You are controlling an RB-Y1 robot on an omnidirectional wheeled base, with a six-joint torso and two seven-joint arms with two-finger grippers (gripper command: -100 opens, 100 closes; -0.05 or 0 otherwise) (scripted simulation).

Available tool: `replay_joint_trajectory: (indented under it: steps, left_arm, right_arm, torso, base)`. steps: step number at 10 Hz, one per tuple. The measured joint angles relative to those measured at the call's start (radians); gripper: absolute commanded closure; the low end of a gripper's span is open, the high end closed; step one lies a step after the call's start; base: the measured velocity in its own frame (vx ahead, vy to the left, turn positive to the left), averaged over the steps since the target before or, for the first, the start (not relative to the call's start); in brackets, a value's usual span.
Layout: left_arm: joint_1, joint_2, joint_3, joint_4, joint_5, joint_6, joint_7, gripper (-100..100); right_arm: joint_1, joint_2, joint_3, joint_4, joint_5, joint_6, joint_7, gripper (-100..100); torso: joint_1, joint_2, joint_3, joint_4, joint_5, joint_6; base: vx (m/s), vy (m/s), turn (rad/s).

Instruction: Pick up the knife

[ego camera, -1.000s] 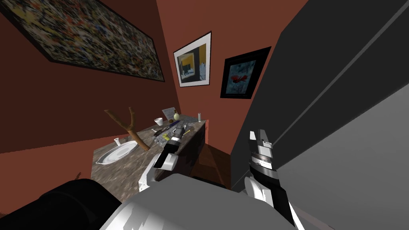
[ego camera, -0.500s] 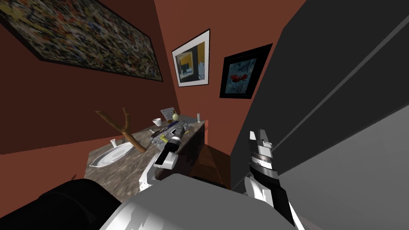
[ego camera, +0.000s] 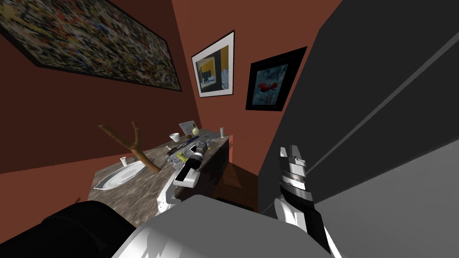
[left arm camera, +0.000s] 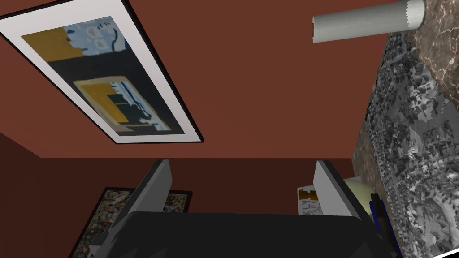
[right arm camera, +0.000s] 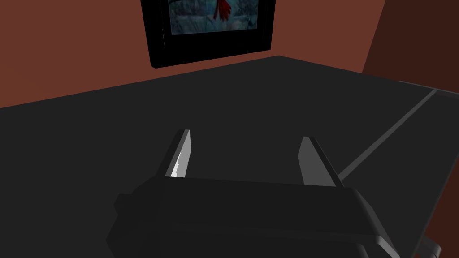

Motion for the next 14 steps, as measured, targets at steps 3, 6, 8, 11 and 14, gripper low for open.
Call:
replay_joint_trajectory:
  steps: [3,6,8,11,14]
  left_arm:
    - [-0.016,0.002,0.007,-0.001,0.002,0.08,0.019,-100]
    - [-0.028,0.0,0.014,0.004,0.002,0.151,0.039,-100]
    - [-0.037,0.003,0.022,0.006,0.005,0.197,0.053,-100]
    - [-0.048,0.007,0.034,0.005,0.01,0.273,0.076,-100]
    - [-0.064,0.004,0.043,0.012,0.009,0.353,0.097,-100]
  right_arm:
    - [0.0,0.0,0.0,0.0,0.0,0.0,0.0,0]
    - [0.0,0.0,0.0,0.0,0.0,0.0,0.0,0]
    - [0.0,0.0,0.0,0.0,0.0,0.0,0.0,0]
    - [0.0,0.0,0.0,0.0,0.0,0.0,0.0,0]
    - [0.0,0.0,0.0,0.0,0.0,0.0,0.0,0]
  torso:
    - [0.0,-0.001,-0.001,0.0,0.0,0.0]
    - [0.001,0.0,0.0,0.0,0.0,0.0]
    - [0.001,0.0,0.0,0.0,0.0,0.0]
    - [0.001,0.0,0.0,0.0,0.0,0.0]
    - [0.003,0.001,0.0,0.0,0.001,0.0]
  base:
    - [0.055,-0.032,0.01]
    - [0.04,-0.025,0.01]
    - [0.057,-0.032,0.017]
    - [0.049,-0.024,0.013]
    - [0.028,0.001,-0.002]
